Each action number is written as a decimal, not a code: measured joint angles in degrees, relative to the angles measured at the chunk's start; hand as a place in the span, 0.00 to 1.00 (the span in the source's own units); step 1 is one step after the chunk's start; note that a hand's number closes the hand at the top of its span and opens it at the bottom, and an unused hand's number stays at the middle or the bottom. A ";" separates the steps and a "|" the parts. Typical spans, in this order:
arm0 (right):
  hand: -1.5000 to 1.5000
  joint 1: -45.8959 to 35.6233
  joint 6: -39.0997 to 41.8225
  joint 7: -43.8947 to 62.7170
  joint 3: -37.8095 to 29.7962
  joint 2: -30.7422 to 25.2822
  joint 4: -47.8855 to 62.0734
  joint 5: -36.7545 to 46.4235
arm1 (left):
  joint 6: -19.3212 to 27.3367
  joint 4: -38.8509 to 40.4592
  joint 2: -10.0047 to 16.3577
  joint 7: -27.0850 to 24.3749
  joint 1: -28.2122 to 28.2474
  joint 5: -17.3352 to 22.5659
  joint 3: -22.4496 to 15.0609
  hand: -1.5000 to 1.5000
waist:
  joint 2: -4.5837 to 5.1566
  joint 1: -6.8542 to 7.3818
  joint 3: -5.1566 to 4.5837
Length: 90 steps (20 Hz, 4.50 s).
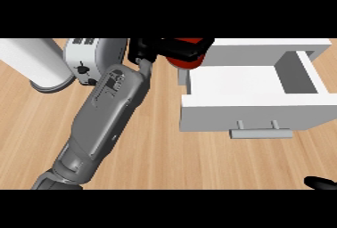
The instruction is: Pick up the can, place it into the drawer and close the drawer
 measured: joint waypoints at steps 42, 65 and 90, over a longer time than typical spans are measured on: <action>0.00 -9.45 2.11 0.50 3.05 -6.64 2.16 3.63 | 18.44 38.15 -0.04 -5.57 -33.19 18.44 -11.83 0.00 | 1.80 -5.57 0.17; 0.00 -22.71 -4.02 -14.43 21.74 -12.93 30.88 43.73 | 18.06 39.49 0.40 -8.64 -35.06 23.01 -11.34 0.00 | 1.13 -0.49 0.07; 0.00 -53.64 -37.07 -21.51 18.35 -4.44 90.50 64.58 | 13.45 30.04 8.56 -2.61 -27.54 19.91 -10.60 0.00 | 0.68 4.50 0.03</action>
